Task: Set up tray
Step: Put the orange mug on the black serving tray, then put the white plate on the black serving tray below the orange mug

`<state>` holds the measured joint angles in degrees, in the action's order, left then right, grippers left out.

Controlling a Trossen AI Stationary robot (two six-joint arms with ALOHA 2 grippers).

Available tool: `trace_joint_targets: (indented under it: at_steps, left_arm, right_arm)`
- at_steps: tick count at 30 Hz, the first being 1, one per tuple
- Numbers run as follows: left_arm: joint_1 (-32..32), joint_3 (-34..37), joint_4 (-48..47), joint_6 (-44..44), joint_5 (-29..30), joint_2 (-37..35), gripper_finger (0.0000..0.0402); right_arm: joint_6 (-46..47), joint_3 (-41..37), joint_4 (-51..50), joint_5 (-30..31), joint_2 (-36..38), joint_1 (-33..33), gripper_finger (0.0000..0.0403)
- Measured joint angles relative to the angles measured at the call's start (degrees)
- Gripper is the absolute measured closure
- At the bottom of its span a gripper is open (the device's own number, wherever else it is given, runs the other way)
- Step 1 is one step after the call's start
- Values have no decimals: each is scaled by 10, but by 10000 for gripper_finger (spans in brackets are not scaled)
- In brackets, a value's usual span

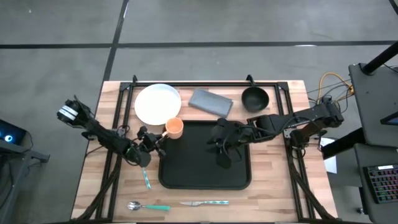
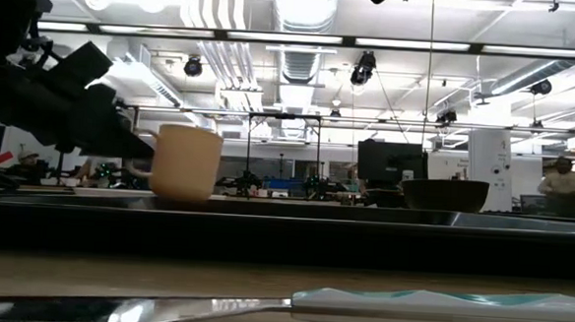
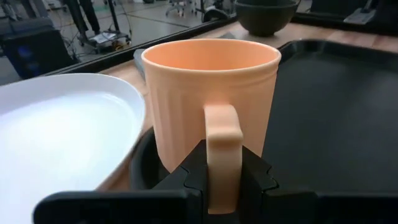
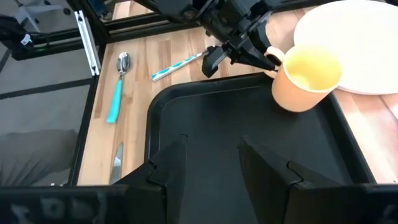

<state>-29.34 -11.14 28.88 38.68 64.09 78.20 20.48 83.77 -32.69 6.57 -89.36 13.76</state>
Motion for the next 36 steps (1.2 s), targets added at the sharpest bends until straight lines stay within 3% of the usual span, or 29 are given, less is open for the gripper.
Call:
trace_joint_targets:
  at_steps: [13, 21, 29, 36]
  left_arm:
    - [0, 0, 102, 12, 3, 96, 370]
    - [0, 0, 106, 10, -27, 79, 299]
    - [0, 0, 104, -17, -41, 67, 289]
    - [0, 0, 84, -104, -41, -10, 288]
  right_arm:
    - [-8, 0, 0, -6, 0, 3, 266]
    - [-10, 0, 0, -10, 0, 4, 266]
    - [-12, 0, -2, -26, 0, 7, 266]
    - [-10, 0, -14, -25, 0, 7, 266]
